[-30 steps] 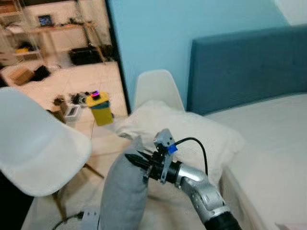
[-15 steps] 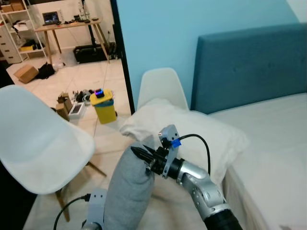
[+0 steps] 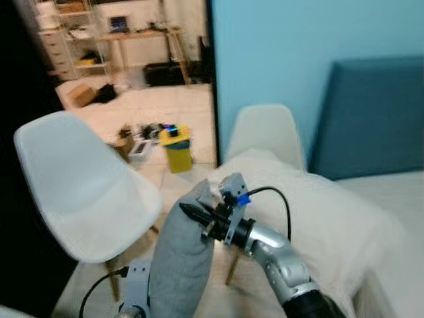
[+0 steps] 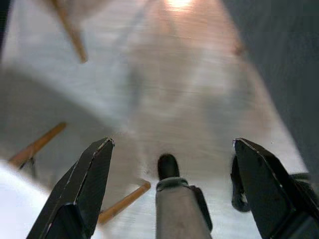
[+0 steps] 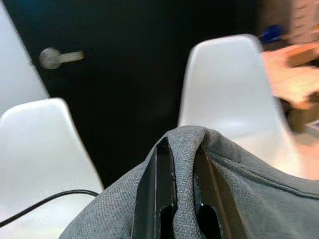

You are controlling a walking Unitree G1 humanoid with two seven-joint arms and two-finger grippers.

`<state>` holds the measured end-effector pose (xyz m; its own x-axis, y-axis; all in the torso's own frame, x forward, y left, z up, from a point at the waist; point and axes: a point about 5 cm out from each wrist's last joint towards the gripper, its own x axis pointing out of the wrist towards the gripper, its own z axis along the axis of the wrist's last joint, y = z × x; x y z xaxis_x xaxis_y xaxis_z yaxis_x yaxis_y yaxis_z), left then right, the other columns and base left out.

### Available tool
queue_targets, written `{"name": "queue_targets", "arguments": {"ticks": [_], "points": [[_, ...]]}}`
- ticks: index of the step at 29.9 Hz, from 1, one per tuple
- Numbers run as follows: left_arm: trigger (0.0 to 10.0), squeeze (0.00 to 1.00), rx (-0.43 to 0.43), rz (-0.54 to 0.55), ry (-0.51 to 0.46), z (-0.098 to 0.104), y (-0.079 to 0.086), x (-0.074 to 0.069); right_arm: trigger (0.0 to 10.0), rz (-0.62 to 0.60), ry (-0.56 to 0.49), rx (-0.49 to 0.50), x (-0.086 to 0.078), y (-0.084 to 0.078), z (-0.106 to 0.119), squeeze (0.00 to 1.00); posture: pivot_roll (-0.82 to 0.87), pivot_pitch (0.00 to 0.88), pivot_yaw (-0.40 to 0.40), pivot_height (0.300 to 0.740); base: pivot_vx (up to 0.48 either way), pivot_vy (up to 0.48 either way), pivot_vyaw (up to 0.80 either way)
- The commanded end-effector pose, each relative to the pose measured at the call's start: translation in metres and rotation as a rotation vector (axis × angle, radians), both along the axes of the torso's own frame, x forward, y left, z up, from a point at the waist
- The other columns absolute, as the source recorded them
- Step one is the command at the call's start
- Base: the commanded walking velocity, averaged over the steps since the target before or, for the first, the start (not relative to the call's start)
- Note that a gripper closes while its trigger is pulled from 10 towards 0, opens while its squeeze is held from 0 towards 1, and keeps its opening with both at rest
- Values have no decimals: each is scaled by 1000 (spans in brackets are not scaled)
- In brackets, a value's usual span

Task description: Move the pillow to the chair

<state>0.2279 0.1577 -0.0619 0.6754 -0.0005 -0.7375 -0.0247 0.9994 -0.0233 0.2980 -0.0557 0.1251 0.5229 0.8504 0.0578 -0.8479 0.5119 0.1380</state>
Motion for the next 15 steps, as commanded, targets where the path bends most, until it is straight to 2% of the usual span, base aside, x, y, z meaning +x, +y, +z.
{"name": "queue_targets", "arguments": {"ticks": [1,9,15], "points": [[10000,0,11,15,-2,0,7,-1,10000,24,-59,64,1,12,16,0,5,0,89,740,292,0,0],[10000,0,1,0,-14,2,2,2,10000,-41,-35,55,7,10,15,0,2,0,89,740,291,0,0],[10000,0,-3,-12,-22,3,0,4,10000,-46,-37,65,8,9,15,0,1,0,90,740,292,0,0]]}}
